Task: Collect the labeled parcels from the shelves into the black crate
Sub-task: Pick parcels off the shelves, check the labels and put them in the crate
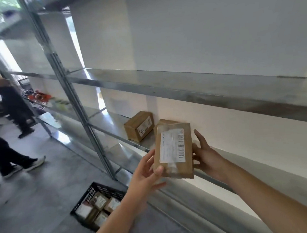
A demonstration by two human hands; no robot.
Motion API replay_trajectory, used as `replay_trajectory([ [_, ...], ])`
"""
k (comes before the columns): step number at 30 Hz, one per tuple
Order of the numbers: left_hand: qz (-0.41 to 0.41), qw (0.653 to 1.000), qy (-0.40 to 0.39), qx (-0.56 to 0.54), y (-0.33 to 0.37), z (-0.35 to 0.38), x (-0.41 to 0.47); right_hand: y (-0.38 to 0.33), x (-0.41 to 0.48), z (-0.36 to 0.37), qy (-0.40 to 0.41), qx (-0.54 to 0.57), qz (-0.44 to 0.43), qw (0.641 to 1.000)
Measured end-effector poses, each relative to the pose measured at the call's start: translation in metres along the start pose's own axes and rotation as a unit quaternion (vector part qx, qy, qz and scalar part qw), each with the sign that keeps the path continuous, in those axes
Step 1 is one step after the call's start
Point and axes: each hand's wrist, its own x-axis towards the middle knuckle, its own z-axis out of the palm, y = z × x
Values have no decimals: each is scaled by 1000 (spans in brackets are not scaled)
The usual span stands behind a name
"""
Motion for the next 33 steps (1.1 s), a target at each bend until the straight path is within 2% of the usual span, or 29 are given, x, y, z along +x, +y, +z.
replay_trajectory([
  [5, -2, 996, 50, -72, 7, -53, -4, 2, 33, 40, -96, -71, -1, 993],
  [10, -24, 999, -12, -43, 8, -111, -14, 9, 63, 93, -112, -114, 29, 987],
  [12, -21, 1000, -10, -21, 7, -138, -17, 15, 76, 117, -121, -115, 43, 985],
  [17, 2, 994, 106, -23, 8, -219, -26, 33, 109, 187, -113, -105, 73, 985],
  [24, 11, 975, 215, -55, 14, -339, -33, 58, 160, 315, -98, -151, 75, 981],
  [29, 28, 941, 332, -66, 27, -419, -35, 69, 192, 400, -173, -147, 95, 969],
  [33, 39, 919, 387, -72, 29, -466, -40, 89, 206, 455, -209, -125, 95, 965],
])
